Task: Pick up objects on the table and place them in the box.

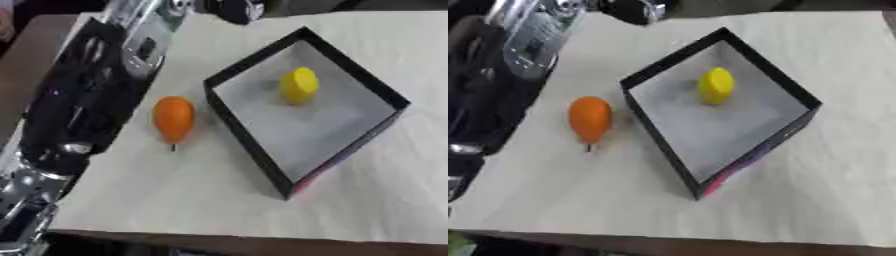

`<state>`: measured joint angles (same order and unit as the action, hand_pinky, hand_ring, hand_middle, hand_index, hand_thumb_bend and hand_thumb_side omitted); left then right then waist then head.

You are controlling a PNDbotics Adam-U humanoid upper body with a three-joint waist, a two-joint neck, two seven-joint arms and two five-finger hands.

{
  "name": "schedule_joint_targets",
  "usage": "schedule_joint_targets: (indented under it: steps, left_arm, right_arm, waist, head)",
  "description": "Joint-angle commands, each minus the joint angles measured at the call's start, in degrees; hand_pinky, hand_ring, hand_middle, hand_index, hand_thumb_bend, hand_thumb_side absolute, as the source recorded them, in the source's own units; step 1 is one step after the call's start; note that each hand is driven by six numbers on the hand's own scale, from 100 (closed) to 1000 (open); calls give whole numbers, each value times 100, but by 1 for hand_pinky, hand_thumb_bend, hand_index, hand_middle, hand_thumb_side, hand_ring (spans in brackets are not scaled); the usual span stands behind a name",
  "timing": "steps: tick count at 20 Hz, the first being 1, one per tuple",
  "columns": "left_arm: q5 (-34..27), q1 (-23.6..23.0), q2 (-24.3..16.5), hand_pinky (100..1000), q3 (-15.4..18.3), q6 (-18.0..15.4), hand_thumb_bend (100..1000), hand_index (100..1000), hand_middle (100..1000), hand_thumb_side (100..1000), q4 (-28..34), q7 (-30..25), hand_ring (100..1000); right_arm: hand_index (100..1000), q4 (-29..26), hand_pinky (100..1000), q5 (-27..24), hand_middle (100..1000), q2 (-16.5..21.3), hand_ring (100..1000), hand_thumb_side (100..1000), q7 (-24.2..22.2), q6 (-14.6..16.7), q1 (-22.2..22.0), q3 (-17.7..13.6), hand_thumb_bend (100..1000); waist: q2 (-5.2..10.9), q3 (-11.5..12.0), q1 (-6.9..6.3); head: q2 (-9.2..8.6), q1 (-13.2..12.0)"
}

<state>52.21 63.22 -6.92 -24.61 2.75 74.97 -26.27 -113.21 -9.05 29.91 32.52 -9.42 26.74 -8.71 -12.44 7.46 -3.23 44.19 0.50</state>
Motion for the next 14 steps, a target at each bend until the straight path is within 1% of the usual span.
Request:
schedule_joint_targets:
  steps: [1, 2, 4, 5, 6, 7, 8, 9, 10, 13, 14]
  left_arm:
    - [-102, -3, 85, 509, -231, -153, 196, 624, 500, 100, -219, -323, 521]
    - [-121, -45, 113, 511, -305, -168, 201, 626, 502, 100, -326, -424, 521]
    - [-99, -139, 171, 559, -403, -208, 225, 658, 529, 100, -559, -514, 546]
    - [-94, -185, 205, 588, -422, -229, 258, 687, 557, 100, -685, -534, 571]
    - [-98, -236, 238, 616, -423, -245, 327, 715, 585, 110, -813, -558, 596]
    - [-97, -264, 258, 773, -414, -264, 511, 822, 728, 315, -901, -568, 740]
    - [-70, -271, 249, 843, -398, -286, 594, 861, 783, 392, -922, -564, 807]
    - [-23, -265, 227, 875, -366, -287, 680, 890, 823, 467, -892, -546, 848]
    - [21, -245, 192, 885, -296, -249, 725, 901, 838, 489, -804, -488, 862]
    - [87, -187, 86, 886, -106, -54, 818, 909, 849, 499, -431, -252, 867]
    - [70, -155, 42, 880, -33, 8, 823, 909, 847, 496, -268, -179, 863]
  right_arm:
    - [880, -113, 844, 29, 772, 176, 808, 249, 8, -56, 59, -72, 379]
    - [880, -107, 844, 21, 772, 174, 808, 251, 14, -65, 52, -72, 378]
    - [880, -101, 843, 5, 772, 164, 807, 252, 27, -72, 41, -71, 378]
    - [880, -98, 843, -4, 771, 160, 806, 253, 33, -73, 35, -69, 377]
    - [880, -94, 843, -14, 771, 156, 806, 253, 34, -74, 26, -64, 378]
    - [880, -88, 843, -23, 770, 152, 805, 255, 32, -76, 17, -61, 378]
    - [880, -77, 843, -32, 769, 148, 804, 256, 30, -81, 8, -58, 377]
    - [880, -68, 842, -40, 769, 146, 804, 258, 26, -84, 1, -56, 376]
    - [880, -60, 842, -45, 769, 146, 804, 258, 18, -86, -7, -51, 375]
    - [879, -43, 842, -59, 769, 144, 803, 257, -7, -88, -17, -37, 375]
    - [879, -41, 842, -62, 769, 145, 804, 257, -12, -87, -21, -34, 375]
  waist:
    - [110, 2, 32]
    - [111, 4, 29]
    - [112, 5, 29]
    - [111, 6, 31]
    - [110, 8, 34]
    - [109, 12, 36]
    - [109, 19, 34]
    - [110, 27, 32]
    - [114, 39, 29]
    - [127, 59, 24]
    - [134, 68, 26]
  head:
    - [-7, -22]
    - [-7, -25]
    - [-7, -31]
    - [-7, -34]
    - [-7, -36]
    - [-7, -36]
    - [-7, -34]
    - [-7, -29]
    - [-7, -20]
    - [-7, -8]
    - [-7, -2]
